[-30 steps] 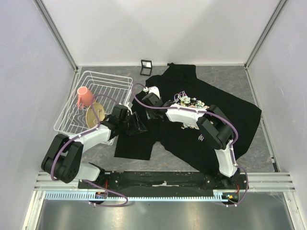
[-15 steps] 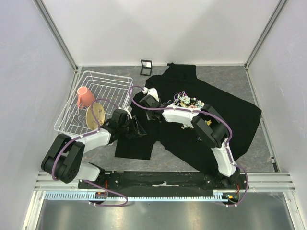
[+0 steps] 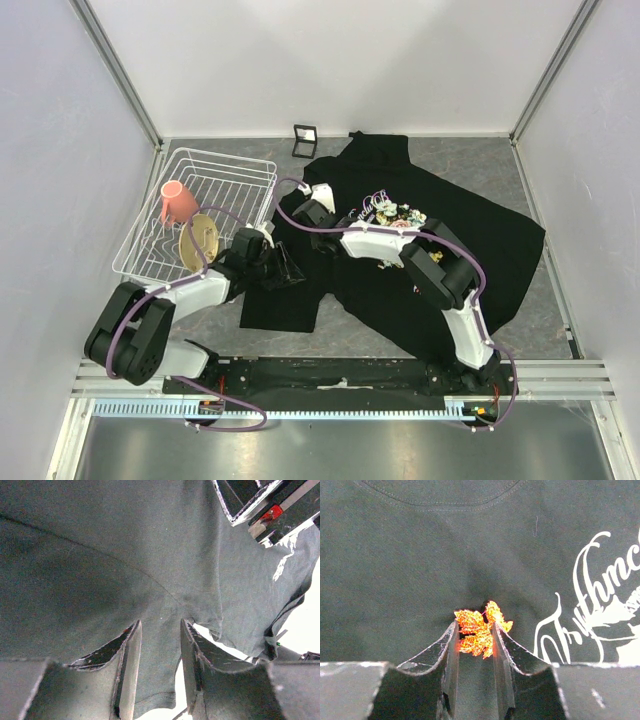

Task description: Remove the brooch from the garment

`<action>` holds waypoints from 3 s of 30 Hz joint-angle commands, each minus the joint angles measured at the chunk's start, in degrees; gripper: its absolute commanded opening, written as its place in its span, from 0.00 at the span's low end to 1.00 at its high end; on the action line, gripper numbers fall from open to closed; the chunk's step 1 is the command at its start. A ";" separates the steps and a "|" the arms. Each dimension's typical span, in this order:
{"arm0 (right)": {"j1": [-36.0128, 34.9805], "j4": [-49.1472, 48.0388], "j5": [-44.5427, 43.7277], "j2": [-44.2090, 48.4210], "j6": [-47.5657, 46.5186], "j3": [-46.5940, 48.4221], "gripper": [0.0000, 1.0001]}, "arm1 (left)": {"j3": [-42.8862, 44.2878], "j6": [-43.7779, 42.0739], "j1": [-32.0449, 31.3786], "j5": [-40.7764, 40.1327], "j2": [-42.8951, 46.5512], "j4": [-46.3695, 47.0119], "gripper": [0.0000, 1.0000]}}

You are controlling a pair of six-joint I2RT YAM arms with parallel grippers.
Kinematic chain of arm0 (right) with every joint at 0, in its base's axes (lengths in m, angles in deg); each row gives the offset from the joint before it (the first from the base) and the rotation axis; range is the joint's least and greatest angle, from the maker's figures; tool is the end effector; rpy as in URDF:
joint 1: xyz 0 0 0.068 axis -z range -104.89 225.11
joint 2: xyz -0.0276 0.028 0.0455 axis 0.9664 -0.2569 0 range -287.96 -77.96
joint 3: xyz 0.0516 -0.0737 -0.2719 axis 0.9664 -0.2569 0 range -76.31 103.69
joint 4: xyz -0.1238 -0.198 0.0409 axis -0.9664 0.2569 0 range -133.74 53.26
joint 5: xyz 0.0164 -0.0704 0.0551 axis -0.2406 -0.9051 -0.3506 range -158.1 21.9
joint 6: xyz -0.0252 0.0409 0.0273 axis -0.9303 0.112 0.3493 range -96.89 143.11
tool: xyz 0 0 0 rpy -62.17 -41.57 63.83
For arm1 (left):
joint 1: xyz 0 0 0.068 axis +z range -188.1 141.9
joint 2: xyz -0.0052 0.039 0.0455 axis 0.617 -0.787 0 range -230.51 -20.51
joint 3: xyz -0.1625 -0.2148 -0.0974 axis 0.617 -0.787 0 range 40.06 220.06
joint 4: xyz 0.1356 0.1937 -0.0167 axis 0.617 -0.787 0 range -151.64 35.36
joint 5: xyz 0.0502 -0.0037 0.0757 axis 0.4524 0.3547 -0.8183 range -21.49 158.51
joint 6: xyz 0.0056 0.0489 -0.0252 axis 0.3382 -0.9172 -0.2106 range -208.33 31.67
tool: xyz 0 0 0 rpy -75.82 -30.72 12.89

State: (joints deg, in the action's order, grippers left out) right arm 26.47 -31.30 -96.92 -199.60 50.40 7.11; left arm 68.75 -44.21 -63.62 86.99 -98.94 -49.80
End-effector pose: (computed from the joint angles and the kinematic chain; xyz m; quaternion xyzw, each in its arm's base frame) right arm 0.3060 0.3202 0.1793 -0.0867 0.9118 0.0158 0.4011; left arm 0.2016 -0.1095 0.1803 -0.0865 0.9095 -0.3379 0.2261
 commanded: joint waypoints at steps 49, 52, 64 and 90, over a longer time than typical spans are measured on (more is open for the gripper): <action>8.21 -58.24 17.21 20.83 29.05 -54.67 0.31 | 19.56 0.27 1.17 11.31 -14.20 -0.27 0.36; 8.74 -57.45 18.01 22.24 29.05 -55.55 0.33 | 20.44 0.44 0.56 11.49 -15.17 -0.01 0.35; 11.20 -52.28 27.13 25.84 20.62 -52.22 0.46 | 22.99 0.36 -1.20 12.37 -17.37 -0.27 0.33; 20.87 -39.16 45.78 19.25 11.03 -37.98 0.40 | 32.30 -0.79 -4.71 11.31 -23.78 -4.40 0.36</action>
State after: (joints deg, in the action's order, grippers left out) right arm 47.32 -67.06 -52.57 -180.06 62.72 -30.66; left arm 97.23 -42.99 -67.11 98.60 -120.75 -53.10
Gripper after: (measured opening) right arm 0.416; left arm 0.361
